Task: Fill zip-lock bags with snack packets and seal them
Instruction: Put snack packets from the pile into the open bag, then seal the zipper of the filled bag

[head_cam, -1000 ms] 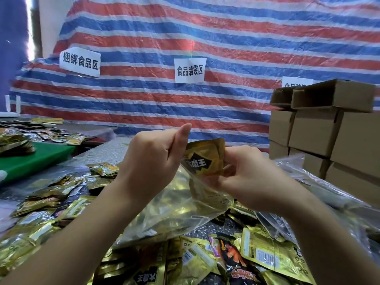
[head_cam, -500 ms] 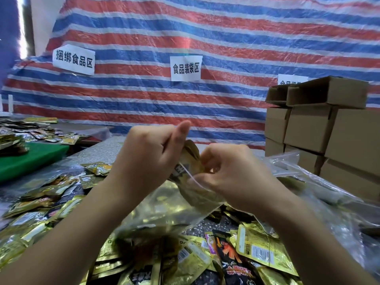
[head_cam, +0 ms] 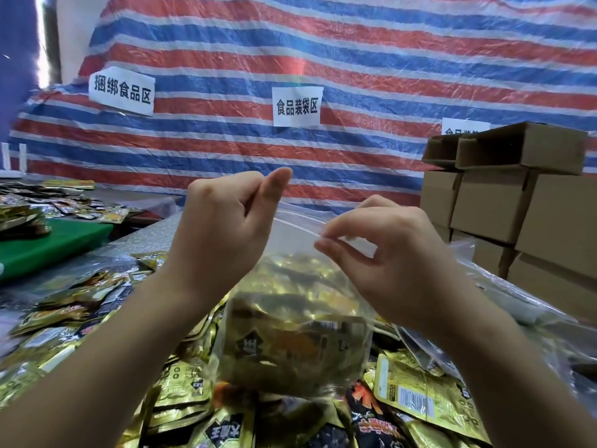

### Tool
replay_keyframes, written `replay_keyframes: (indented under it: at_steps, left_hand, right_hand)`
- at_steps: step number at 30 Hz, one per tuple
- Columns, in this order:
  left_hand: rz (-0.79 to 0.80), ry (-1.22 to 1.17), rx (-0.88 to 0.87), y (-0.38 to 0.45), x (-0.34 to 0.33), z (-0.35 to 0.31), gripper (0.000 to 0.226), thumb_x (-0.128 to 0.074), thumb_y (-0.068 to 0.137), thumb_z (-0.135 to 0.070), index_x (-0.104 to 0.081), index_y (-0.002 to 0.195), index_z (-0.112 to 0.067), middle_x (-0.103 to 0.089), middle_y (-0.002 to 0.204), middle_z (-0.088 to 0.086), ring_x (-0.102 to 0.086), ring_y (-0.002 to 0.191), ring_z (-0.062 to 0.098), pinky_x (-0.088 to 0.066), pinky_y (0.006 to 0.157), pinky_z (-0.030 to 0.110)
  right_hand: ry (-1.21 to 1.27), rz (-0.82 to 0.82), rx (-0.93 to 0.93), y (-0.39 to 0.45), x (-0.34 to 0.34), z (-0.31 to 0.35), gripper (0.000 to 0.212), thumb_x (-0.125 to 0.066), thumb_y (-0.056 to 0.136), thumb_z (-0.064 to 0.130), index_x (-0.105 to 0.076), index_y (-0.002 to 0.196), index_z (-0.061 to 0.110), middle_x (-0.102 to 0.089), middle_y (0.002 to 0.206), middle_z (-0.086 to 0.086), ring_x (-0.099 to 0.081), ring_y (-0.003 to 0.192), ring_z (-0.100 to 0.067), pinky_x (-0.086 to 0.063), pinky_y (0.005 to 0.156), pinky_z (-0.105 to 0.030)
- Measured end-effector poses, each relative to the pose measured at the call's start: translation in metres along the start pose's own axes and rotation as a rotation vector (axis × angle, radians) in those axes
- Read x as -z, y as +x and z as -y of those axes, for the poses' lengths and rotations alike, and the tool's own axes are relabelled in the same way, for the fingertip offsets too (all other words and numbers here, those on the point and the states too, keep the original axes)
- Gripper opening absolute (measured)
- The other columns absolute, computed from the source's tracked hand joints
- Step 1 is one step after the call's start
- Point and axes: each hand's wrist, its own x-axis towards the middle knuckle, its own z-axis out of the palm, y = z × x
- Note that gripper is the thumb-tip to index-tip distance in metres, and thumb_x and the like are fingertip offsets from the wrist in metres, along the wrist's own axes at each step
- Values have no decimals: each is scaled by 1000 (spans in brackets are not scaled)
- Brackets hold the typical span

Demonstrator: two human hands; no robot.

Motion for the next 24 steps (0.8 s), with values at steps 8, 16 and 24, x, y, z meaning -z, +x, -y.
replay_keyframes:
  at_steps: [8, 16, 24]
  left_hand:
    - [269, -395, 396, -6, -13, 13, 29, -64, 82, -49, -59, 105, -34, -67, 71, 3, -66, 62, 12, -56, 58, 29]
    - [176, -667, 598, -10, -24, 8, 29, -59, 88, -35, -70, 79, -10, -66, 63, 0, -60, 57, 9, -48, 53, 19]
    - [111, -599, 397, -6, -17, -15, 34, -50, 94, -41, -68, 78, -17, -65, 66, -2, -59, 59, 8, -45, 54, 18]
  right_hand:
    - [50, -61, -210, -1, -10, -18, 9, -77, 84, 28, -71, 79, 23, -57, 70, 22, -52, 70, -1, -39, 63, -22]
    - [-77, -159, -241, -1, -9, -21, 38, -52, 90, 55, -60, 101, 20, -55, 80, 12, -52, 69, -2, -46, 57, -27]
    - [-146, -117, -189, 2, 6, -2, 47, -37, 96, 56, -60, 78, 20, -54, 63, 9, -51, 58, -12, -46, 52, -36]
